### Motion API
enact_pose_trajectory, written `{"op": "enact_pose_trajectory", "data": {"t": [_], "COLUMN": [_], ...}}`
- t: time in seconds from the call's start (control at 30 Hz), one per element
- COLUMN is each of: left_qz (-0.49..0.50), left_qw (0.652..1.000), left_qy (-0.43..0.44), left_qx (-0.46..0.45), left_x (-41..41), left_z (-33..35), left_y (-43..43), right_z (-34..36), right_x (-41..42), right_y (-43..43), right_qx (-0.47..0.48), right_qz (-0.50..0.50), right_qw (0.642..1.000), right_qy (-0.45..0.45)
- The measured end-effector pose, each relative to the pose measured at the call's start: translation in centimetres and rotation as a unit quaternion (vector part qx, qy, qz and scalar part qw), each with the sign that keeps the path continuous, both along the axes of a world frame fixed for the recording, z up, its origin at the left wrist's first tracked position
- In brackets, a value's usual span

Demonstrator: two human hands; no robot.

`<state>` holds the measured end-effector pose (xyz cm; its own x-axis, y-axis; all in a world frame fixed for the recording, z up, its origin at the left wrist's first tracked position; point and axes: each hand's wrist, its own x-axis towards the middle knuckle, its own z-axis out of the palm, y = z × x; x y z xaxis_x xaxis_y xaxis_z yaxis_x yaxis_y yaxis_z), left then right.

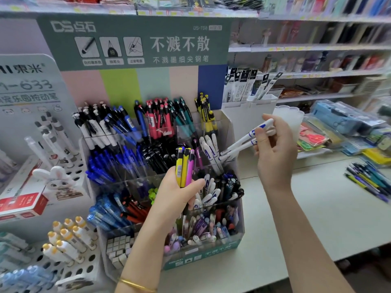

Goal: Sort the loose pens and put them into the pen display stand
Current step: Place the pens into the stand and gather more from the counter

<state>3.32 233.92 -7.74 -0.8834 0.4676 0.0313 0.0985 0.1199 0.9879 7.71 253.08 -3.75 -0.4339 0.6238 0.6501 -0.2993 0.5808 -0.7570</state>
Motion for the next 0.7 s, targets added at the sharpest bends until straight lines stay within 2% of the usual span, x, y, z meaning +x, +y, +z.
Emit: {"op": "enact_pose_trajectory", "data": {"t": [0.13, 0.33, 0.43, 0.53, 0.63, 0.7], "left_qz": [-0.008, -0.037, -0.076, -0.112, -0.14, -0.156], "left_qw": [1.0, 0.999, 0.994, 0.976, 0.96, 0.953], "left_qy": [-0.016, -0.036, -0.066, -0.129, -0.16, -0.166], "left_qx": [0.007, 0.012, 0.05, 0.134, 0.181, 0.202], "left_x": [-0.1, 0.0, 0.2, 0.6, 0.6, 0.5], "left_z": [0.1, 0.1, 0.4, 0.9, 1.1, 1.0], "left_y": [0.2, 0.1, -0.1, -0.4, -0.6, -0.8], "right_z": [-0.9, -1.9, -2.6, -3.0, -3.3, -3.1], "right_x": [-1.1, -2.9, -3.7, -3.9, -3.8, -3.5], "right_y": [-0.7, -1.3, -1.2, -1.1, -1.1, -1.3], "right_qx": [0.15, 0.293, 0.325, 0.348, 0.392, 0.375], "right_qz": [-0.048, -0.082, -0.088, -0.103, -0.121, -0.111], "right_qw": [0.987, 0.944, 0.931, 0.918, 0.895, 0.905], "right_qy": [-0.038, -0.124, -0.144, -0.157, -0.173, -0.167]}}
